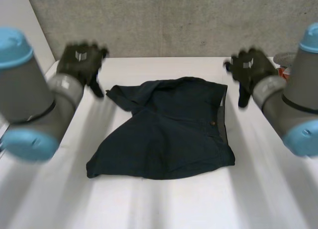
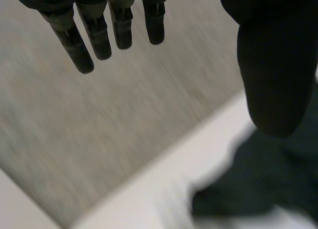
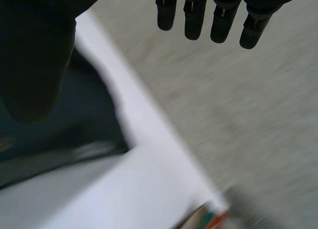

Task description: Fold the laundry.

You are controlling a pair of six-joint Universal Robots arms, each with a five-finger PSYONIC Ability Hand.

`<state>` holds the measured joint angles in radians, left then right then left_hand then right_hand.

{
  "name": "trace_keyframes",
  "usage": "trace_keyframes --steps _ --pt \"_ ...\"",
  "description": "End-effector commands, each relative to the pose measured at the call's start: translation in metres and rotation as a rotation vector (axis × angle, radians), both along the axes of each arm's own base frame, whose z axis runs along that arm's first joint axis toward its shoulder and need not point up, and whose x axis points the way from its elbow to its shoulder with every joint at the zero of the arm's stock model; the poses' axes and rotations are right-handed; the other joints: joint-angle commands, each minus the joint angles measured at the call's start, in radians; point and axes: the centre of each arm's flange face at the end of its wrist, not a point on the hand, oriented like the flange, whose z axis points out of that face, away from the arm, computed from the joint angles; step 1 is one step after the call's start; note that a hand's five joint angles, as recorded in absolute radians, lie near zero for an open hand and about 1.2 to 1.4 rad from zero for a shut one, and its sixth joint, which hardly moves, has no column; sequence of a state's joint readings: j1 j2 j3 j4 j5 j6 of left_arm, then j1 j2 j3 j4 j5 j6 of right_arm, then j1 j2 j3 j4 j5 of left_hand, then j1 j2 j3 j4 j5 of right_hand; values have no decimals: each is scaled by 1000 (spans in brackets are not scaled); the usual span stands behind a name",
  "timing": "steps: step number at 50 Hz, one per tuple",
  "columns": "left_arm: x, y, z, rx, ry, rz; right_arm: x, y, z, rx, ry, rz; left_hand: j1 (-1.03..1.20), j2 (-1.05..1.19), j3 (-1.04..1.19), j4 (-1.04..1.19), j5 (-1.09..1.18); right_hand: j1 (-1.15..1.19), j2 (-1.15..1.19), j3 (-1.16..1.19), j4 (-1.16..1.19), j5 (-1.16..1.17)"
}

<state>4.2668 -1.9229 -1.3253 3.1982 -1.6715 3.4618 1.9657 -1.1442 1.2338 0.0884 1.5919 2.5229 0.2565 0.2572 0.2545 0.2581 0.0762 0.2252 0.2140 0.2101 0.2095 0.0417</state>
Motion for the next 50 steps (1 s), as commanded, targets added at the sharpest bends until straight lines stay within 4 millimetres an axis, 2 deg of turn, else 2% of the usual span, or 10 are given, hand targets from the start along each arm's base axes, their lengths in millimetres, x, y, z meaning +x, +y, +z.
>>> trace_keyframes --steps 1,5,13,21,23,26,27,29,42,50 --pt "39 75 -61 328 -159 -1 -23 65 -36 333 35 28 115 115 117 114 121 18 29 33 34 27" --pt "52 86 -90 391 -164 -11 -24 84 -62 398 -1 75 189 188 191 187 195 80 91 95 96 89" --pt "63 70 -117 367 -97 -46 -21 95 -100 337 -85 108 359 358 361 357 365 180 191 195 195 189" --pt "60 64 -135 393 -104 -61 -14 80 -132 299 -112 102 421 420 423 419 426 841 852 856 857 850" --pt "59 63 -143 417 -110 -61 -13 77 -132 274 -113 102 567 566 569 565 572 1161 1173 1176 1177 1170" --pt "57 61 -146 420 -113 -66 -16 72 -128 235 -126 84 1138 1137 1140 1136 1143 1171 1182 1186 1187 1180" --pt "57 60 -144 414 -112 -64 -16 71 -126 224 -128 82 1140 1139 1142 1138 1145 1171 1182 1186 1187 1180" --pt "56 59 -139 393 -108 -63 -18 70 -106 166 -142 77 1140 1139 1142 1138 1146 1171 1182 1186 1187 1180" --pt "62 78 43 -211 61 -63 -26 90 49 -134 -119 122 1140 1139 1142 1138 1146 1171 1182 1186 1187 1180" --pt "64 88 92 -289 76 -72 -31 99 114 -114 -66 127 1140 1139 1142 1138 1146 1171 1182 1186 1187 1180"
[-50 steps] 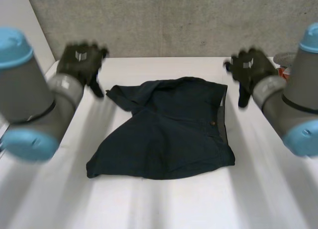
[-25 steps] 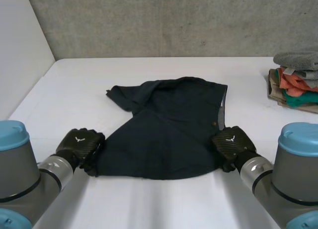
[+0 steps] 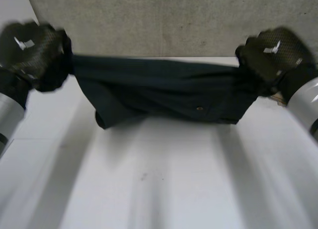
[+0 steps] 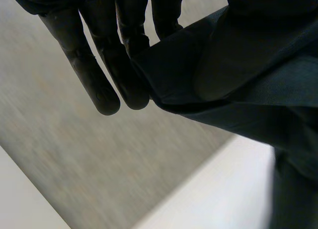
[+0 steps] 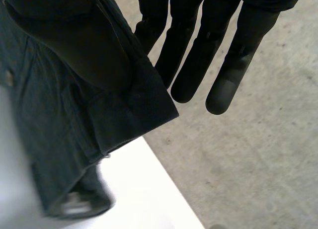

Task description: Fold the laundry.

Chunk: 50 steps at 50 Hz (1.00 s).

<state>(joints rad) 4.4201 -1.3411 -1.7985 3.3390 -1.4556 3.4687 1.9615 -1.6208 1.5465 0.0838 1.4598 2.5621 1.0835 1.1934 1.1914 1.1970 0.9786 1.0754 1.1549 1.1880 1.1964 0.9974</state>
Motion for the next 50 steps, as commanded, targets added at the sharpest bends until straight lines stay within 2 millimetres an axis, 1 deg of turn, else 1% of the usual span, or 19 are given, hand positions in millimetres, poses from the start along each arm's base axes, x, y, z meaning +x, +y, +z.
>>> trace_keyframes --steps 1,5,8,14,18,21,24,25,26,27,28,30,32,36,40,43,47,48,50 --pt "0 6 38 -41 5 -10 -3 2 47 14 73 -3 313 203 205 199 243 321 241 208 200 224" --pt "-9 -6 29 37 -23 -37 5 -13 41 16 122 0 313 203 205 199 243 321 241 208 200 224" --pt "-22 -28 4 124 -74 -53 8 -26 25 61 145 0 313 203 205 199 243 321 241 208 200 224" --pt "-42 -77 -59 238 -252 -46 24 -56 -37 222 206 9 313 203 205 199 243 321 241 208 200 224" --pt "-65 -100 -74 203 -310 -73 35 -83 -54 176 169 -7 313 203 205 199 243 321 241 208 200 224" --pt "-80 -119 -58 103 -274 -62 43 -111 -47 42 65 -59 313 203 205 199 243 321 241 208 200 224" --pt "-91 -144 -11 -120 -177 -28 50 -132 -22 -129 -71 -102 313 203 205 199 243 321 241 208 200 224" --pt "-94 -148 3 -187 -146 -21 52 -143 3 -275 -169 -130 313 203 205 199 243 321 241 208 200 224" --pt "-97 -153 35 -326 -75 -10 53 -147 13 -332 -206 -135 313 203 205 199 243 321 241 208 200 224" --pt "-97 -154 52 -400 -32 -4 54 -149 25 -396 -251 -136 313 203 205 199 243 321 241 208 200 224" --pt "-97 -155 66 -464 9 3 54 -152 48 -520 -324 -140 313 203 205 199 243 321 241 208 200 224" --pt "-94 -154 100 -609 132 3 54 -152 69 -622 -382 -141 313 203 205 199 243 321 241 208 200 224" --pt "-90 -153 112 -655 199 11 54 -150 84 -682 -414 -136 313 203 205 199 243 321 241 208 200 224" --pt "-75 -151 126 -654 268 62 55 -150 89 -694 -422 -126 313 203 205 199 243 321 241 208 200 224" --pt "-76 -153 99 -533 223 63 57 -152 77 -659 -405 -119 313 203 205 199 243 321 241 208 200 224" --pt "-77 -155 65 -418 170 60 59 -154 61 -620 -377 -103 313 203 205 199 243 321 241 208 200 224" --pt "-80 -150 18 -285 98 30 64 -161 17 -490 -303 -85 313 203 205 199 243 321 241 208 200 224" --pt "-80 -148 8 -260 82 22 65 -162 -6 -412 -263 -84 313 203 205 199 243 321 241 208 200 224" --pt "-84 -142 -21 -186 36 -19 66 -162 -32 -323 -215 -83 313 203 205 199 243 321 241 208 200 224"
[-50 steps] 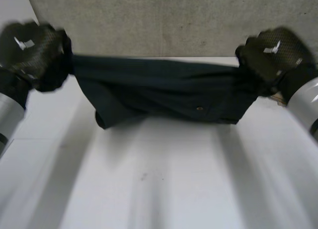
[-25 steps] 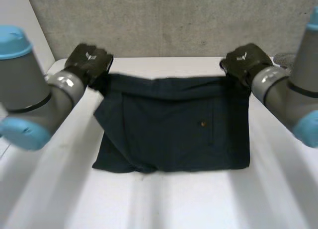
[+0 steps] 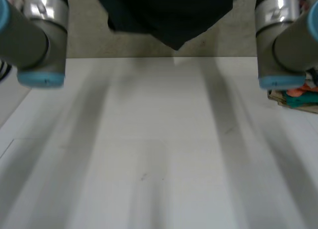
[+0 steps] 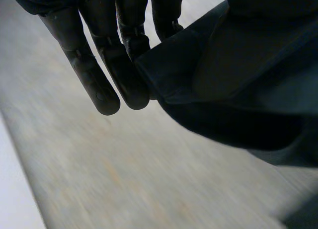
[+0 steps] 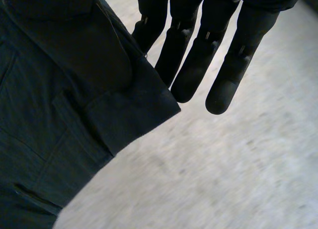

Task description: Fold the laundry.

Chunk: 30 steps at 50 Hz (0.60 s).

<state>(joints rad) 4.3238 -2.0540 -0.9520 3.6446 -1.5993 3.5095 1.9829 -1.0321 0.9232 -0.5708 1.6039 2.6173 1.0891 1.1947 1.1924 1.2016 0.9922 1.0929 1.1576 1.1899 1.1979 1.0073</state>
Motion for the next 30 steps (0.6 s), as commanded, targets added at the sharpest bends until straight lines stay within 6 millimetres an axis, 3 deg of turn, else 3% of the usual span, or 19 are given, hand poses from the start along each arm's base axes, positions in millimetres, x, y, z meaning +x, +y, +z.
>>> trace_keyframes --steps 1,2,3,6,7,10,13,16,20,25,30 --pt "-7 15 -91 248 -159 -73 5 -5 -97 318 160 24 307 202 204 195 229 303 239 206 198 214" --pt "-7 16 -103 281 -177 -81 5 -4 -124 405 201 27 307 202 204 195 229 303 239 206 198 214" --pt "-7 22 -125 338 -208 -92 5 -2 -137 447 222 26 307 202 204 195 229 303 239 206 198 214" --pt "-7 32 -156 418 -261 -100 3 7 -183 595 297 34 307 202 204 195 229 303 239 206 198 214" --pt "-6 39 -174 457 -307 -96 4 11 -191 624 315 38 307 202 204 195 229 303 239 206 198 214" --pt "-5 52 -192 488 -387 -90 3 27 -210 715 385 43 307 202 204 195 229 303 239 206 198 214" --pt "-2 75 -212 527 -513 -86 -6 42 -218 795 446 32 307 202 204 195 229 303 239 206 198 214" --pt "10 105 -204 524 -631 -65 -14 57 -217 851 502 32 307 202 204 195 229 303 239 206 198 214" --pt "28 144 -197 554 -770 -60 -35 103 -195 960 660 33 307 202 204 195 229 303 239 206 198 214" --pt "55 208 -193 673 -954 -107 -56 148 -187 1041 860 45 307 202 204 195 229 303 239 206 198 214" --pt "72 247 -195 834 -1047 -175 -72 180 -183 1048 984 52 307 202 204 195 229 303 239 206 198 214"
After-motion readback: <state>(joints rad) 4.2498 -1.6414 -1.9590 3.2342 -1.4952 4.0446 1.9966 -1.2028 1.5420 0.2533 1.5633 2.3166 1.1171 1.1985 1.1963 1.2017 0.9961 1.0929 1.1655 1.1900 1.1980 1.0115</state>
